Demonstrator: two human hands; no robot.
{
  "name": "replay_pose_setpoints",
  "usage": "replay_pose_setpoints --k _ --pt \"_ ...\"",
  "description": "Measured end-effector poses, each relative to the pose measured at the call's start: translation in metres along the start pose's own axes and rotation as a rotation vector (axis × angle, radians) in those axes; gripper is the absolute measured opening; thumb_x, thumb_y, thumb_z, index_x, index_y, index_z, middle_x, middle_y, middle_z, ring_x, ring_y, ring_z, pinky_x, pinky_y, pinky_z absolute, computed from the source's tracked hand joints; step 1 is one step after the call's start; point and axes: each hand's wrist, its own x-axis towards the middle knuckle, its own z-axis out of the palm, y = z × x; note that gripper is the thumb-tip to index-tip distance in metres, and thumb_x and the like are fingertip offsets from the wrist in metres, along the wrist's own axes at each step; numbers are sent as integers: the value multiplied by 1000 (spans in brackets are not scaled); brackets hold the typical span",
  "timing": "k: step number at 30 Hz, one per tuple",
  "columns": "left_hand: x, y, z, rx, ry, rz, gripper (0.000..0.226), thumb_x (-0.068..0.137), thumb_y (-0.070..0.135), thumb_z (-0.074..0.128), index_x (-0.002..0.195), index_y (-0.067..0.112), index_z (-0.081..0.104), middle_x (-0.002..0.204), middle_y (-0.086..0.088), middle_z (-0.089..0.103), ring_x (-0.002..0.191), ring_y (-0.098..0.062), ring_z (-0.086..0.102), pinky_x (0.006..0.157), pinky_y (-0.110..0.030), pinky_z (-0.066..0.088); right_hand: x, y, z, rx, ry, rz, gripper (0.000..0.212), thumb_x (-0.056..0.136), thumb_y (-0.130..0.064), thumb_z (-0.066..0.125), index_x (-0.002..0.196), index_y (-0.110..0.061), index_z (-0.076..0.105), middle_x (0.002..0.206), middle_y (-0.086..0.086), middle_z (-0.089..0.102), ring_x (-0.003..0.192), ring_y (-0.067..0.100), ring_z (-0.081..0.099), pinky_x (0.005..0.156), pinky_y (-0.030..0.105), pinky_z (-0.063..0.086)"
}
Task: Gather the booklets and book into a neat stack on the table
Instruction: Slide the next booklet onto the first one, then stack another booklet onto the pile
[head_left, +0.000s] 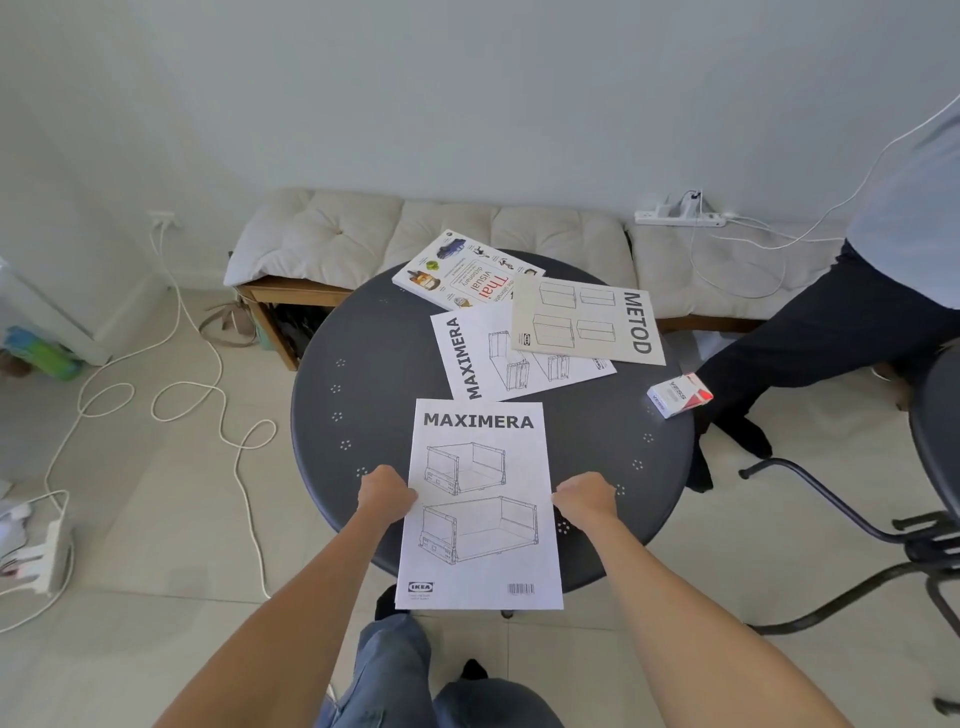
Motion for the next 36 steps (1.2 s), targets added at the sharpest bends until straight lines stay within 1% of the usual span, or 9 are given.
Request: replay_pose_setpoints --k 10,12,14,16,20,22,26,30,36 --pt "45 86 -72 134 17 188 35 94 23 49 112 -4 65 118 -16 64 113 -32 58 97 -36 46 37 -49 -42 450 -42 191 29 82 -2 54 55 -10 46 61 8 49 51 20 46 56 28 44" --pt "60 110 -87 125 23 222 33 92 22 53 112 0 67 109 -14 65 103 -28 60 92 -33 47 44 -63 -52 581 -78 211 14 88 -2 52 80 5 61 72 15 56 57 21 53 57 26 53" --pt "80 135 -99 104 28 263 25 89 21 56 104 4 70 90 -8 62 89 -22 55 83 -30 47 56 -76 -58 729 -88 250 33 92 0 49 122 15 52 87 26 64 73 29 66 84 32 59" --pt "102 162 -107 122 18 316 14 89 21 57 89 11 66 75 0 56 86 -21 52 73 -28 45 66 -90 -63 804 -75 275 47 91 1 51 135 15 42 111 32 66 101 39 68 105 43 44" --pt "142 213 -112 257 -33 438 33 93 24 50 107 -4 61 115 -15 60 112 -27 53 94 -30 41 94 -112 -76 907 -8 334 41 89 -3 57 127 14 52 128 29 58 80 35 64 104 36 46" --pt "160 237 -111 305 -32 495 42 95 26 49 126 -2 56 138 -15 51 127 -29 47 105 -34 34 112 -116 -78 1000 -10 377 43 89 -3 56 128 13 49 132 26 54 94 39 67 107 43 42" --pt "204 283 -100 400 -55 575 47 96 29 48 132 -1 51 144 -15 45 135 -30 37 110 -36 28 144 -122 -78 1155 18 470 29 90 -14 60 116 -3 57 116 13 69 82 18 68 105 36 47" --pt "238 321 -79 408 -72 618 49 92 25 54 133 -2 47 140 -17 47 132 -31 40 106 -36 34 166 -123 -78 1275 31 544 28 92 -14 59 117 -2 55 123 16 64 109 23 66 100 30 51" --pt "282 354 -53 463 -84 669 52 91 25 55 136 3 43 141 -15 44 131 -30 41 105 -38 36 190 -127 -77 1403 53 615 33 92 -10 57 121 5 57 120 19 65 104 26 66 95 33 54"
